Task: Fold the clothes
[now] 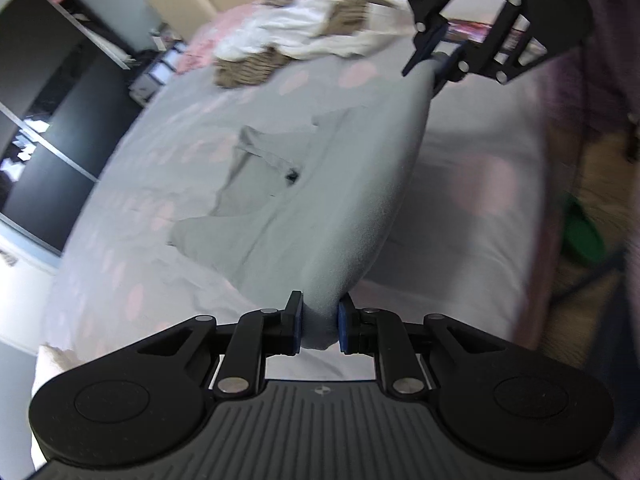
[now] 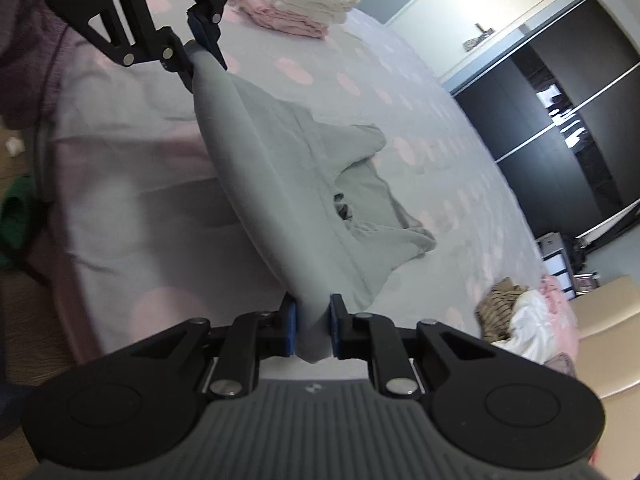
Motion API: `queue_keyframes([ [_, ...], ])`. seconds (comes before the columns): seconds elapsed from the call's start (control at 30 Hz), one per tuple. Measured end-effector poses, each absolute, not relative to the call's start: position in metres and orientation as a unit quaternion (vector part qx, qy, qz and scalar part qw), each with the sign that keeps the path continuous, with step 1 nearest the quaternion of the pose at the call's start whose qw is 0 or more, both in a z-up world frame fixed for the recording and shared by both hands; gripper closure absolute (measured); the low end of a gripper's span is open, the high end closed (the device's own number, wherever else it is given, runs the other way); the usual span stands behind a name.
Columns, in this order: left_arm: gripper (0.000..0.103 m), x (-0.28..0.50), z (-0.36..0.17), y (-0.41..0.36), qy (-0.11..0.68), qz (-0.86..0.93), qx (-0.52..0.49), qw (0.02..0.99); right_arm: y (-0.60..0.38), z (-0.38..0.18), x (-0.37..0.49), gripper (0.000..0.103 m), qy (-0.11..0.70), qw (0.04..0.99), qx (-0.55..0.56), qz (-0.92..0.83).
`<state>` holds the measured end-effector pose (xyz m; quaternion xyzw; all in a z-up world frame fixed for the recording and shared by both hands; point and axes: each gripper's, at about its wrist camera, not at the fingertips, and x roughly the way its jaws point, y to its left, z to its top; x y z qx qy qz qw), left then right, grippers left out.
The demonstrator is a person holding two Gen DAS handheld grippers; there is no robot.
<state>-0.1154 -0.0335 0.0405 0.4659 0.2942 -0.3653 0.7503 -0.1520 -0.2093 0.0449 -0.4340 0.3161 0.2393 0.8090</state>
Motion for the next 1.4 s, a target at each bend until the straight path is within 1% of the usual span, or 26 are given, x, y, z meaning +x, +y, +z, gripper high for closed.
queue_keyframes([
  [0.1, 0.089, -0.133, 0.027, -0.027, 0.323, -0.389, 0.477, 0.719, -0.205, 0.038, -0.168, 0.085, 0.342, 0.791, -0.428, 0.272],
  [0.23, 0.089, -0.137, 0.000, -0.030, 0.348, -0.399, 0.488, 0.693, -0.194, 0.013, -0.182, 0.085, 0.365, 0.759, -0.450, 0.298],
  [0.4, 0.088, -0.117, -0.025, -0.028, 0.397, -0.408, 0.452, 0.687, -0.195, -0.009, -0.172, 0.084, 0.400, 0.744, -0.429, 0.318],
  [0.47, 0.083, -0.112, -0.022, -0.026, 0.407, -0.412, 0.439, 0.687, -0.195, -0.014, -0.172, 0.078, 0.410, 0.737, -0.430, 0.324],
  [0.5, 0.082, -0.110, -0.018, -0.025, 0.411, -0.412, 0.429, 0.691, -0.197, -0.010, -0.171, 0.077, 0.412, 0.738, -0.425, 0.324],
  [0.57, 0.078, -0.105, -0.005, -0.019, 0.427, -0.416, 0.398, 0.697, -0.201, 0.000, -0.170, 0.071, 0.415, 0.744, -0.410, 0.324],
  [0.6, 0.074, -0.103, 0.002, -0.015, 0.434, -0.419, 0.379, 0.702, -0.204, 0.005, -0.170, 0.070, 0.417, 0.747, -0.403, 0.324],
  [0.67, 0.071, -0.096, 0.017, -0.008, 0.443, -0.424, 0.343, 0.712, -0.210, 0.019, -0.166, 0.069, 0.419, 0.758, -0.379, 0.325],
  [0.7, 0.067, -0.091, 0.025, -0.007, 0.442, -0.424, 0.327, 0.719, -0.213, 0.027, -0.163, 0.068, 0.419, 0.764, -0.366, 0.325],
  [0.77, 0.066, -0.080, 0.040, -0.005, 0.440, -0.421, 0.296, 0.736, -0.219, 0.040, -0.154, 0.069, 0.415, 0.778, -0.344, 0.323],
  [0.8, 0.066, -0.071, 0.046, -0.003, 0.439, -0.416, 0.280, 0.746, -0.221, 0.047, -0.147, 0.069, 0.415, 0.783, -0.333, 0.322],
  [0.83, 0.066, -0.062, 0.051, -0.004, 0.437, -0.409, 0.269, 0.755, -0.222, 0.053, -0.139, 0.073, 0.416, 0.788, -0.321, 0.321],
  [0.87, 0.066, -0.053, 0.054, -0.005, 0.436, -0.400, 0.262, 0.763, -0.224, 0.059, -0.131, 0.079, 0.415, 0.793, -0.312, 0.318],
  [0.9, 0.066, -0.043, 0.057, -0.007, 0.435, -0.388, 0.256, 0.771, -0.225, 0.063, -0.124, 0.080, 0.413, 0.798, -0.309, 0.313],
  [1.0, 0.065, -0.006, 0.059, -0.012, 0.440, -0.342, 0.236, 0.796, -0.226, 0.069, -0.093, 0.080, 0.418, 0.807, -0.306, 0.284],
  [1.07, 0.060, 0.017, 0.057, -0.016, 0.443, -0.312, 0.217, 0.812, -0.231, 0.072, -0.069, 0.079, 0.432, 0.816, -0.279, 0.264],
  [1.13, 0.056, 0.039, 0.055, -0.018, 0.447, -0.287, 0.189, 0.826, -0.233, 0.072, -0.036, 0.077, 0.455, 0.825, -0.229, 0.243],
  [1.27, 0.055, 0.082, 0.043, -0.033, 0.450, -0.254, 0.171, 0.838, -0.251, 0.064, 0.019, 0.073, 0.492, 0.839, -0.128, 0.193],
  [1.4, 0.054, 0.117, 0.030, -0.046, 0.460, -0.218, 0.147, 0.848, -0.257, 0.049, 0.063, 0.068, 0.509, 0.844, -0.052, 0.157],
])
